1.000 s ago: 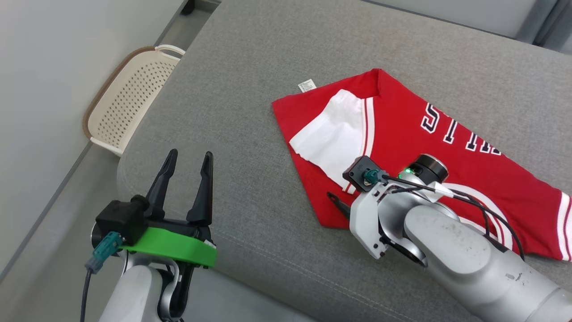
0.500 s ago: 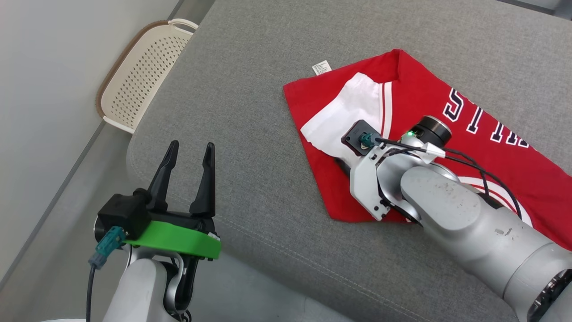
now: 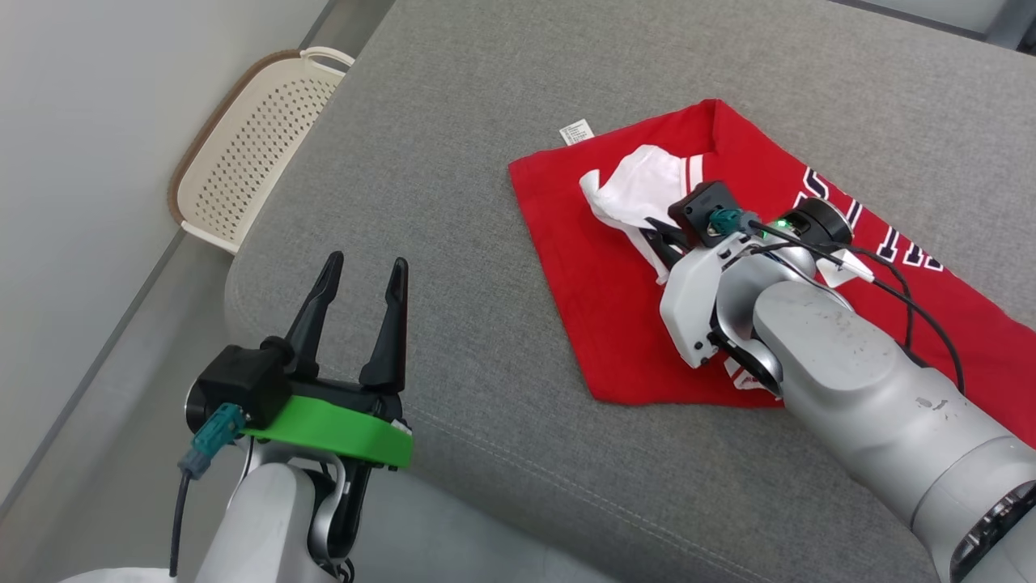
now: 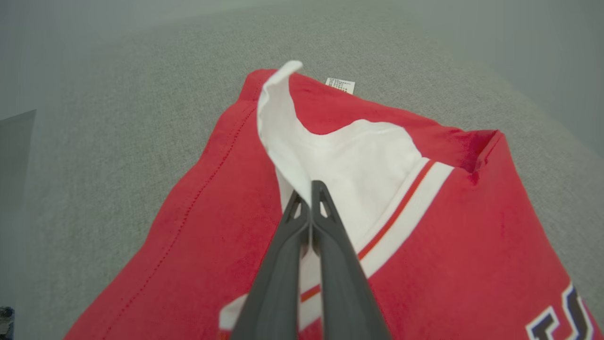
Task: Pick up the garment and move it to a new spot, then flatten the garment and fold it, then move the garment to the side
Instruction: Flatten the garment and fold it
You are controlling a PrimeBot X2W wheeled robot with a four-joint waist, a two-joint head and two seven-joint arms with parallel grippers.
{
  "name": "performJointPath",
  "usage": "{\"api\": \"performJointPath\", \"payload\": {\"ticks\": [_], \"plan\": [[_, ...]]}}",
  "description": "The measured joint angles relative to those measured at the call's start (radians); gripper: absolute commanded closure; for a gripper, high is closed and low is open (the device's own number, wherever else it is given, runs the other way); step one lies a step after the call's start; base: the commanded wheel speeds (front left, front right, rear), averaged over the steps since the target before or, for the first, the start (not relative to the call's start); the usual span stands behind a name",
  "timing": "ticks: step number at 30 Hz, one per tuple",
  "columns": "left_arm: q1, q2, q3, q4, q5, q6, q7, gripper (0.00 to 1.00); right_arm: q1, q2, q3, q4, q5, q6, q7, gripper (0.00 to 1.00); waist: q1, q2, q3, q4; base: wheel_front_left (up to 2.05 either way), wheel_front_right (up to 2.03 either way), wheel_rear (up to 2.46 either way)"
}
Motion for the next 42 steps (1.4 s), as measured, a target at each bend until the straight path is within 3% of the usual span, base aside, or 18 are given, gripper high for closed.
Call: {"api": "performJointPath", "payload": {"ticks": [9,25,33,42], "plan": [[-0.002,0.034,0.001,-0.011,0.0,0.0,-0.001,0.0,0.053,-0.017,-0.224,-0.011,0.007,0.0,-0.127,1.0,0.0,0.0,-0.014,-0.085,0.0,0.0,0.0],[-0.048,0.074,-0.028,-0.026,0.008,0.0,-0.001,0.0,0.171,-0.101,-0.639,0.05,-0.135,0.0,-0.189,1.0,0.0,0.0,0.023,-0.253,0.0,0.0,0.0],[-0.06,0.088,-0.027,-0.023,0.008,0.0,-0.001,0.0,0.215,-0.089,-0.819,0.028,-0.23,0.0,-0.209,1.0,0.0,0.0,0.049,-0.298,0.0,0.0,0.0],[-0.069,0.091,-0.037,-0.018,0.008,0.0,-0.001,0.0,0.318,-0.003,-0.891,-0.083,-0.298,0.0,-0.203,1.0,0.0,0.0,0.057,-0.329,0.0,0.0,0.0]]}}
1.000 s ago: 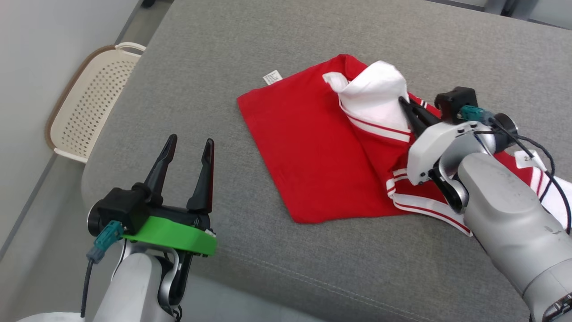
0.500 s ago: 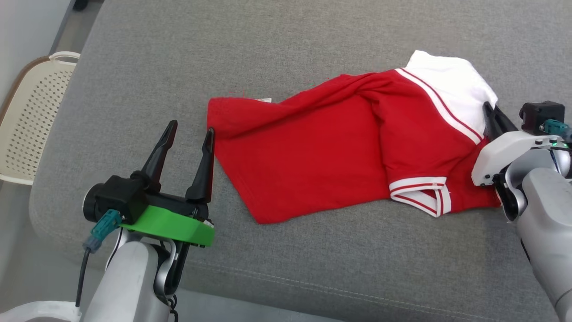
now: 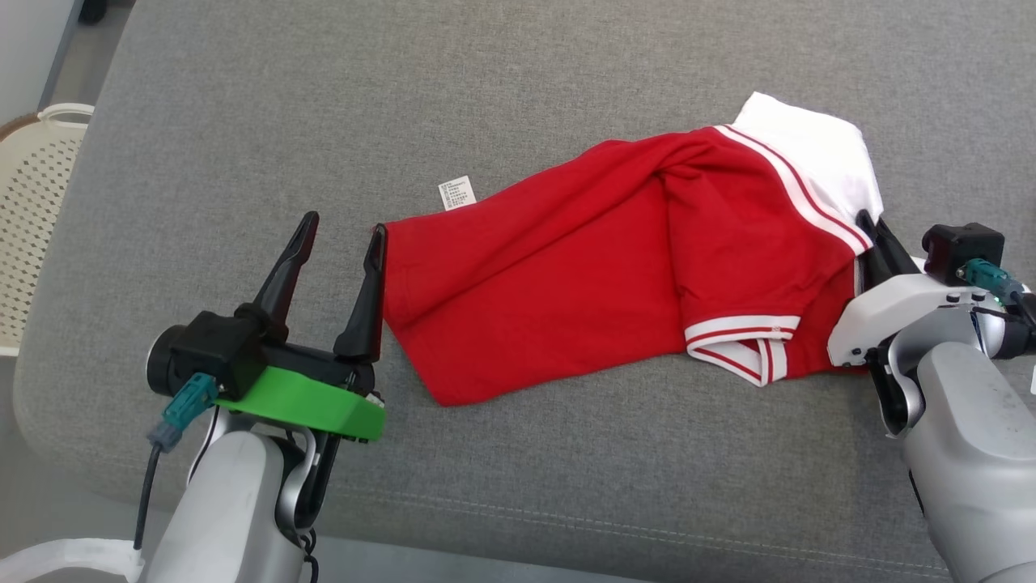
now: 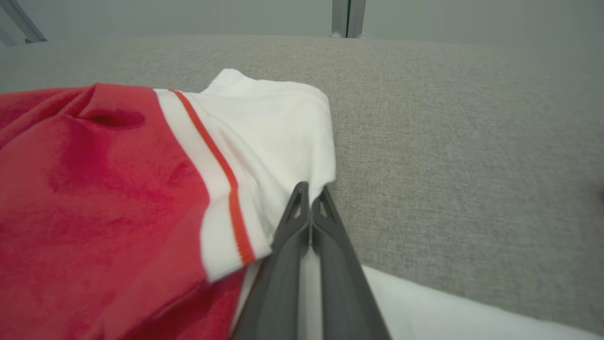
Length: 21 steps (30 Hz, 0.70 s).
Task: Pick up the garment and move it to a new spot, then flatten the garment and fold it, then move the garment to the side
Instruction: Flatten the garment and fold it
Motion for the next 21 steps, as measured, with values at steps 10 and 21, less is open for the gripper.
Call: {"api": "performJointPath", "payload": {"ticks": [10,21], "plan": [[0.0,0.009,0.01,0.008,0.001,0.0,0.0,0.0,0.096,0.042,-0.085,-0.147,-0.075,0.0,0.052,0.73,0.0,0.0,-0.009,-0.023,0.0,0.0,0.0],[0.042,0.025,0.048,0.02,0.007,0.01,0.0,0.0,0.222,0.109,-0.103,-0.287,-0.078,0.0,0.028,0.0,0.0,0.0,-0.058,-0.061,0.0,0.0,0.0]]}}
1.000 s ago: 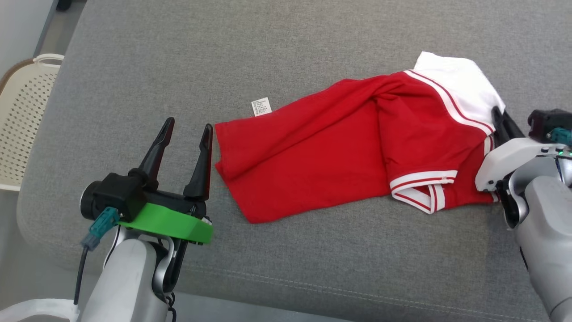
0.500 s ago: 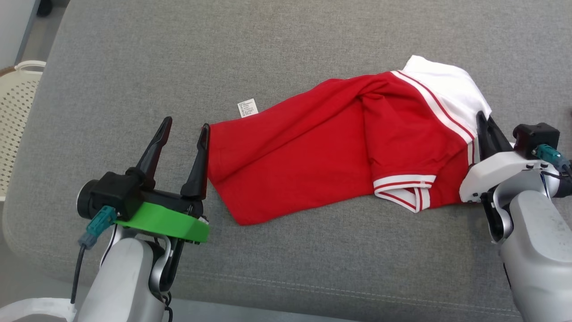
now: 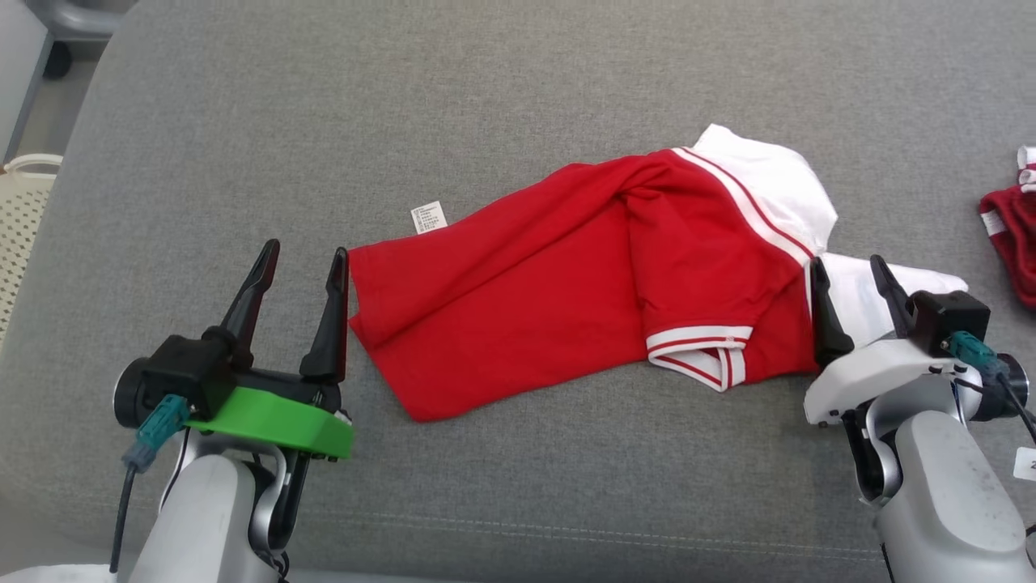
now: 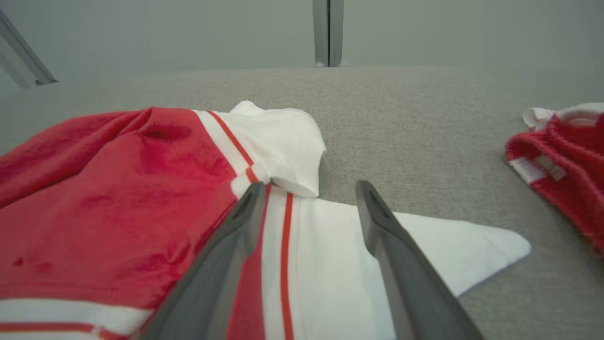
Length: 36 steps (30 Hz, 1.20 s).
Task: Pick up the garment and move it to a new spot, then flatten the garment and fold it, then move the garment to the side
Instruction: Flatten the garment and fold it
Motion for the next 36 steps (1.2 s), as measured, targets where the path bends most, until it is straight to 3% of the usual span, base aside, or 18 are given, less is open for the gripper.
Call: {"api": "performJointPath", "payload": {"ticks": [9,21,36], "plan": [[0.081,0.032,0.047,-0.016,0.001,0.059,0.005,0.0,0.132,0.039,0.007,-0.197,-0.008,0.0,-0.006,0.0,0.0,0.0,-0.068,-0.06,0.0,0.0,0.0],[0.294,0.068,0.108,-0.162,-0.005,0.173,0.049,0.0,0.346,0.062,0.057,-0.457,0.011,0.0,0.04,0.0,0.0,0.0,-0.196,-0.12,0.0,0.0,0.0],[0.406,0.075,0.131,-0.228,-0.032,0.204,0.068,0.0,0.5,0.063,0.049,-0.61,0.064,0.0,0.095,0.0,0.0,0.0,-0.279,-0.136,0.0,0.0,0.0]]}}
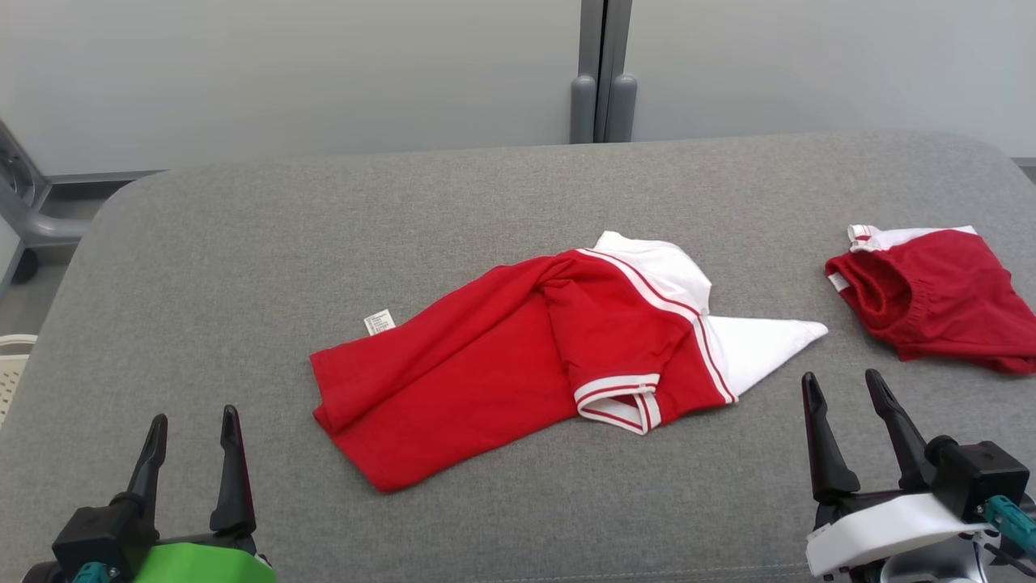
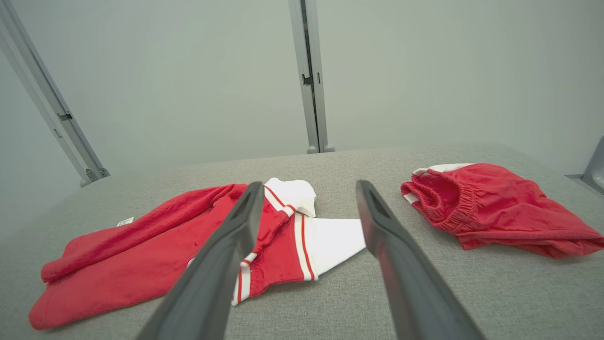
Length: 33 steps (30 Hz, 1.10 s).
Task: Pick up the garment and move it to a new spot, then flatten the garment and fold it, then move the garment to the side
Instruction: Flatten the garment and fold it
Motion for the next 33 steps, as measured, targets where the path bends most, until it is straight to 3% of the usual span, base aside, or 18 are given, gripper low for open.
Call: {"api": "performJointPath", "payload": {"ticks": [15,19,24,27,33], "plan": [[-0.013,0.016,-0.032,-0.007,0.003,0.002,0.031,0.0,0.008,0.0,-0.008,-0.006,0.011,0.0,-0.001,0.0,0.0,0.0,0.006,0.007,0.0,0.0,0.0],[-0.077,0.01,-0.078,0.021,-0.021,-0.052,0.092,0.0,0.002,0.0,0.002,-0.008,0.011,0.0,0.001,0.0,0.0,0.0,0.02,0.012,0.0,0.0,0.0],[-0.162,-0.001,-0.15,0.136,-0.078,-0.122,0.269,0.0,-0.024,0.0,0.036,-0.015,0.008,0.0,0.004,0.0,0.0,0.0,0.051,0.003,0.0,0.0,0.0],[-0.226,-0.002,-0.164,0.214,-0.122,-0.148,0.354,0.0,-0.041,0.001,0.054,-0.017,0.003,0.0,0.002,0.0,0.0,0.0,0.074,-0.009,0.0,0.0,0.0],[-0.364,0.022,-0.156,0.422,-0.164,-0.173,0.425,0.0,-0.072,0.001,0.062,-0.007,0.004,0.0,-0.02,0.0,0.0,0.0,0.143,-0.057,0.0,0.0,0.0]]}}
